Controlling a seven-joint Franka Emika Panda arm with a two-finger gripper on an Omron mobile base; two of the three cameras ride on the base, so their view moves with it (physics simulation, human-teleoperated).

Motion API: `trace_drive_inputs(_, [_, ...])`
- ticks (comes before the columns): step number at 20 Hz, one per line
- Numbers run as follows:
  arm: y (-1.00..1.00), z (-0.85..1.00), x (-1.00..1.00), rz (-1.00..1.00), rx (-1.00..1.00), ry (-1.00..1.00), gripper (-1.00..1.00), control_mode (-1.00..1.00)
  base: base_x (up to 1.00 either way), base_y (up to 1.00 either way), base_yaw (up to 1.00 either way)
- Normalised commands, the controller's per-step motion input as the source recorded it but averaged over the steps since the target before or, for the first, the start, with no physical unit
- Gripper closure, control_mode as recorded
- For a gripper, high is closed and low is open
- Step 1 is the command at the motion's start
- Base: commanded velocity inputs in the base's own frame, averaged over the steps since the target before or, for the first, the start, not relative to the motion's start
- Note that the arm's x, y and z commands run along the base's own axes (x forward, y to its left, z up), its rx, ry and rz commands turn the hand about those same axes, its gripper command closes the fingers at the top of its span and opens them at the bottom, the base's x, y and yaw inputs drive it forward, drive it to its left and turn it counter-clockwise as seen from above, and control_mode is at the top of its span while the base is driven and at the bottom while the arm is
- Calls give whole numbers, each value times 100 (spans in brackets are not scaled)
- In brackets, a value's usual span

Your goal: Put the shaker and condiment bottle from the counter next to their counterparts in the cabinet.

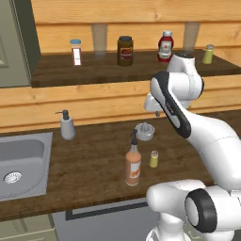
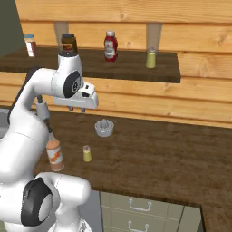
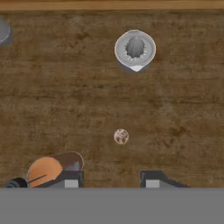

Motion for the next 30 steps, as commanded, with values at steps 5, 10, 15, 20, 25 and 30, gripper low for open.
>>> trace_drive_inputs(5, [1, -13, -48, 9, -2, -21, -100, -100, 0, 0, 0])
trace_drive_inputs(10, [1, -47, -76, 43, 12, -25, -100, -100, 0, 0, 0])
trace_drive_inputs(15, [1, -55, -67, 50, 22, -25, -100, -100, 0, 0, 0])
trace_drive_inputs(20, [0, -30, -59, 36, 11, -30, -100, -100, 0, 0, 0])
trace_drive_inputs(25, [8, -18, -42, 29, 4, -32, -100, -100, 0, 0, 0])
trace_drive_inputs(30, [24, -7, 0, 18, 0, -7, -100, -100, 0, 0, 0])
